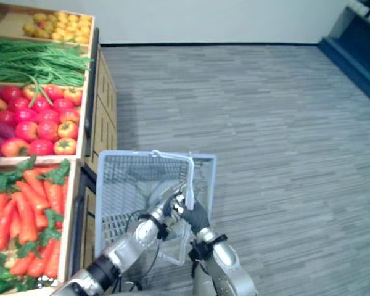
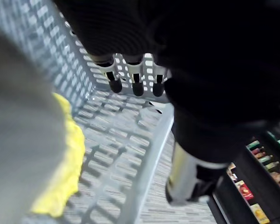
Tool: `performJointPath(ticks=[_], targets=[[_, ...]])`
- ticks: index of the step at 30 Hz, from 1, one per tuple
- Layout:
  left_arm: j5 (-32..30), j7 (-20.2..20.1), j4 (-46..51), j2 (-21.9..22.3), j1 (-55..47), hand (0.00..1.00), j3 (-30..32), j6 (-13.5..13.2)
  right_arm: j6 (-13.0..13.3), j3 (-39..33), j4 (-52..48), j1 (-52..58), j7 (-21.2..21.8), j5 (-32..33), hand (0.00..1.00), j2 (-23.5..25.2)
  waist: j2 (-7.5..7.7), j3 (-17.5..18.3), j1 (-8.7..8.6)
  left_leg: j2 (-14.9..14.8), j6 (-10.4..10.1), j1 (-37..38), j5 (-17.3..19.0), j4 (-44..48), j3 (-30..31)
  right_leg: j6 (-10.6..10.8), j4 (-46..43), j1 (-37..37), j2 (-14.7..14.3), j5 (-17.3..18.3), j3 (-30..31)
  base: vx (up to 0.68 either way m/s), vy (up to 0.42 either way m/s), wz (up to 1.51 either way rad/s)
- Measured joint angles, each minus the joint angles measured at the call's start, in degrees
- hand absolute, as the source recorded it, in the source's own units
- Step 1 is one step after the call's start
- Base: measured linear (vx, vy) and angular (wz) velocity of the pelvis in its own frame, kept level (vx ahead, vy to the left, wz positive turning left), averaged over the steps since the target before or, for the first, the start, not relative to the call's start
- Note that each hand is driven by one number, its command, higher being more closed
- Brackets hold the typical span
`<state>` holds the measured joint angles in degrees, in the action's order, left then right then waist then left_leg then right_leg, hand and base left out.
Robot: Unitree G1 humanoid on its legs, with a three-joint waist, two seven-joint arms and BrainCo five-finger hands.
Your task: Pick vegetable in the basket
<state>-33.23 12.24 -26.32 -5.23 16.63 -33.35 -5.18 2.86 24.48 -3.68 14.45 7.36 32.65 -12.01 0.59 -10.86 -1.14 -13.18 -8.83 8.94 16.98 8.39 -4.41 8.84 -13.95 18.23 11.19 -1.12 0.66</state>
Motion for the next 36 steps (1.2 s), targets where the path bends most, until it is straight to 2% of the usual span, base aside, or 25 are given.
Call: performJointPath(ticks=[1, 3, 4, 5, 7, 9, 10, 12, 13, 14, 15, 16, 17, 19, 20, 21, 22, 23, 24, 27, 28, 30, 31, 34, 36], targets=[[-0.06, 1.05, 0.44, 0.89, 0.4, 0.0, 1.05, -0.56, -0.78, -3.95, 0.28, 2.95, -1.52, 0.01, 1.0, 0.14, -0.82, 0.42, 0.06, 0.08, 0.1, 0.66, -3.42, 0.08, 2.06, -1.42, -9.72, 1.05, 0.05, 7.37, -1.64, 0.24, -0.378, 0.83], [-0.06, 1.8, 0.6, 0.88, -0.33, 0.0, 2.61, -0.59, -0.79, -5.57, 0.06, 4.63, -1.73, 0.06, 1.0, -0.13, -0.95, 0.9, 0.0, -1.5, -1.64, 1.57, -5.1, -0.77, 2.91, -1.87, -14.09, 1.04, -0.1, 10.62, -3.84, 0.25, -0.305, 0.67], [0.03, 1.97, 2.68, 0.57, -2.18, 0.0, 6.09, -0.6, -0.78, -6.7, 0.04, 4.33, -2.44, 0.05, 1.0, 0.02, -2.43, 1.79, 0.13, -3.36, -2.98, 1.78, -7.04, -1.52, 4.11, -2.68, -16.2, 0.99, -1.06, 13.0, -6.08, 0.3, -0.328, 0.53], [0.13, 2.26, 5.72, 0.43, -4.58, 0.0, 9.51, -0.66, -0.78, -7.6, 0.22, 3.67, -3.16, 0.05, 1.0, 0.18, -3.19, 2.28, 0.06, -4.7, -2.86, 0.38, -8.04, -0.57, 5.18, -3.81, -15.83, 0.57, -1.86, 13.55, -8.13, 0.34, -0.367, 0.68], [1.46, 2.93, 10.84, -0.28, -9.49, 0.0, 14.68, -0.8, -0.8, -10.49, 0.9, 2.59, -4.22, -0.26, 1.0, 0.39, -3.85, 2.52, 0.45, -6.06, -1.28, -5.46, -11.34, 5.91, 7.08, -5.06, -12.57, -2.19, -2.31, 13.59, -12.26, 0.28, -0.289, 0.88], [6.32, 2.5, 15.12, -0.87, -15.29, 0.0, 20.01, -1.41, -1.01, -15.0, 2.61, 2.86, -6.8, -2.35, 1.0, 0.62, -3.49, 2.13, 0.7, -8.01, 2.76, -12.84, -18.6, 18.08, 0.91, -6.55, -4.88, -12.15, -1.09, 12.81, -19.66, 0.32, -0.234, 1.46], [7.31, 2.33, 16.28, -1.06, -16.72, 0.0, 21.38, -1.62, -1.29, -16.15, 3.0, 3.05, -7.36, -2.69, 1.0, 0.4, -2.71, 1.69, 0.99, -8.66, 2.76, -13.85, -17.43, 21.3, -2.47, -6.61, -3.44, -14.57, -0.96, 12.84, -20.9, 0.29, -0.161, 1.31], [12.39, 1.1, 22.28, -0.48, -21.45, 0.0, 24.29, -3.18, -1.64, -21.88, 4.31, 3.52, -9.65, -6.74, 1.0, 0.53, -3.9, 2.38, 2.36, -8.18, 3.74, -19.37, -8.79, 29.36, -16.84, -6.57, 1.3, -21.08, -0.45, 12.82, -27.57, 0.27, -0.095, 1.2], [13.85, 0.28, 24.0, -0.22, -22.4, 0.0, 24.86, -3.69, -1.74, -23.61, 4.85, 3.21, -10.15, -8.25, 1.0, 0.79, -4.21, 2.57, 2.37, -7.36, 4.12, -20.62, -7.77, 29.33, -21.08, -6.5, 2.1, -21.91, -0.33, 12.82, -29.52, 0.23, -0.004, 1.38], [17.01, -1.49, 26.91, 0.69, -24.24, 0.0, 25.81, -4.71, -2.07, -27.67, 5.55, 2.55, -11.35, -11.38, 1.0, 1.6, -4.96, 3.05, 2.39, -5.2, 5.24, -22.19, -8.09, 26.56, -30.59, -5.86, 3.25, -23.3, -0.26, 12.75, -33.46, 0.27, 0.064, 1.35], [18.72, -2.67, 28.88, 1.1, -25.61, 0.0, 26.38, -5.27, -2.26, -31.65, 6.21, 1.89, -12.06, -13.45, 1.0, 2.6, -5.17, 3.53, 2.33, -4.06, 10.77, -21.27, -7.38, 22.61, -40.61, -4.49, 3.77, -24.62, -0.39, 13.2, -36.34, 0.27, 0.069, 1.61], [20.27, -3.56, 30.15, 1.25, -26.5, 0.0, 26.82, -5.43, -2.38, -34.36, 6.88, 1.29, -13.02, -15.27, 1.0, 3.75, -5.05, 4.2, 1.96, -3.13, 13.3, -19.82, -6.0, 19.78, -45.34, -3.5, 3.98, -25.43, -0.35, 13.8, -38.43, 0.24, 0.057, 1.7], [22.18, -4.59, 31.07, 1.97, -26.88, 0.0, 27.15, -5.44, -2.44, -38.36, 8.1, 0.22, -14.69, -17.33, 1.0, 4.65, -5.27, 4.46, 1.58, -0.94, 15.38, -19.16, -3.44, 15.84, -46.88, -3.14, 3.89, -26.52, -0.64, 14.02, -41.21, 0.26, 0.044, 1.75], [23.36, -5.57, 31.23, 2.8, -27.57, 0.0, 28.81, -5.26, -3.12, -43.43, 11.98, -1.7, -16.51, -19.74, 1.0, 5.96, -3.66, 4.03, 2.24, 3.11, 15.68, -17.9, -3.86, 11.83, -43.25, -3.04, -0.8, -27.85, 1.59, 14.06, -43.6, 0.33, 0.073, 1.44], [23.3, -5.76, 31.24, 2.53, -28.49, 0.0, 29.75, -5.21, -3.61, -46.77, 13.62, -1.9, -17.69, -21.69, 1.0, 7.61, -3.45, 4.13, 2.04, 4.97, 15.03, -15.87, -4.42, 9.9, -39.88, -3.05, -9.64, -28.09, 4.55, 13.44, -44.3, 0.36, 0.074, 1.6], [23.07, -5.63, 31.26, 2.39, -29.32, 0.0, 31.58, -5.15, -3.64, -49.29, 15.89, -1.51, -18.72, -23.3, 1.0, 8.69, -3.31, 4.18, 1.22, 6.61, 14.42, -12.82, -4.77, 7.56, -35.59, -4.32, -21.84, -26.72, 8.2, 9.43, -42.92, 0.37, 0.048, 1.67], [22.69, -5.18, 31.25, 2.37, -29.44, 0.0, 32.72, -5.12, -3.64, -50.11, 17.34, -1.34, -19.07, -24.08, 1.0, 9.07, -3.18, 4.26, 0.93, 7.01, 14.11, -11.58, -4.95, 6.5, -33.65, -4.53, -27.66, -25.16, 9.36, 10.12, -40.46, 0.39, -0.041, 1.63], [21.38, -4.12, 31.24, 2.38, -29.48, 0.0, 35.25, -4.89, -3.68, -51.27, 20.51, -1.43, -19.43, -25.07, 1.0, 9.55, -3.13, 4.3, 0.59, 7.17, 13.52, -9.44, -5.31, 4.45, -30.3, -5.72, -36.49, -20.93, 9.13, 11.79, -34.52, 0.37, -0.128, 1.42], [19.97, -2.75, 31.24, 2.1, -29.47, 0.0, 38.44, -4.51, -3.7, -51.96, 23.32, -1.7, -19.76, -25.1, 1.0, 9.75, -3.24, 4.35, 0.54, 6.94, 12.52, -7.65, -5.97, 2.52, -26.93, -5.33, -40.59, -15.85, 6.88, 13.82, -27.73, 0.35, -0.161, 1.4], [16.39, 0.74, 30.09, 1.57, -28.61, 0.0, 43.16, -2.72, -3.71, -54.97, 27.88, -1.0, -21.29, -25.09, 1.0, 10.41, -3.01, 4.28, -1.03, 6.42, 10.24, -6.31, -7.46, 0.85, -19.11, -5.43, -35.79, -9.2, 3.22, 16.33, -18.79, 0.31, -0.284, 1.72], [13.86, 3.13, 27.1, 0.11, -27.19, 0.0, 44.78, -1.47, -3.71, -56.73, 30.87, -0.09, -22.2, -25.08, 1.0, 10.72, -2.73, 4.04, -1.62, 5.87, 8.15, -5.91, -8.1, -0.11, -13.23, -4.89, -25.57, -6.16, 0.7, 16.81, -10.99, 0.27, -0.355, 1.78], [12.49, 4.28, 25.31, -1.35, -26.15, 0.0, 44.73, -0.45, -3.69, -57.55, 32.58, 0.44, -22.59, -25.06, 1.0, 11.49, -1.62, 3.94, -1.69, 5.76, 6.46, -6.5, -7.87, -0.1, -9.54, -3.63, -15.75, -5.87, -0.83, 15.49, -3.31, 0.25, -0.483, 1.68], [9.45, 4.63, 23.94, -3.73, -24.01, 0.0, 44.76, 0.6, -3.64, -58.17, 36.18, 1.31, -23.2, -24.96, 1.0, 12.63, 1.87, 3.75, -1.59, 6.21, 2.68, -7.54, -7.04, 1.09, -4.68, -1.59, -5.68, -7.5, -1.31, 10.34, 4.23, 0.21, -0.493, 1.53], [5.19, 5.42, 25.73, -2.54, -23.49, 0.0, 43.33, 2.24, -3.37, -60.11, 37.92, 1.08, -23.79, -24.94, 1.0, 11.66, -1.88, 5.1, -0.8, 1.83, 1.21, -7.33, -9.4, 0.01, -6.75, -3.43, -3.21, -10.74, -4.32, 10.15, -2.0, 0.24, -0.313, 0.94], [2.69, 5.68, 28.08, -1.94, -21.19, 0.0, 43.35, 2.51, -3.35, -60.38, 38.78, 1.1, -23.8, -24.96, 1.0, 11.34, -2.76, 5.17, 0.22, 1.08, 0.84, -5.1, -11.87, -3.45, -8.64, -3.54, -2.89, -12.6, -5.67, 10.21, -3.78, 0.21, -0.228, 0.56]])
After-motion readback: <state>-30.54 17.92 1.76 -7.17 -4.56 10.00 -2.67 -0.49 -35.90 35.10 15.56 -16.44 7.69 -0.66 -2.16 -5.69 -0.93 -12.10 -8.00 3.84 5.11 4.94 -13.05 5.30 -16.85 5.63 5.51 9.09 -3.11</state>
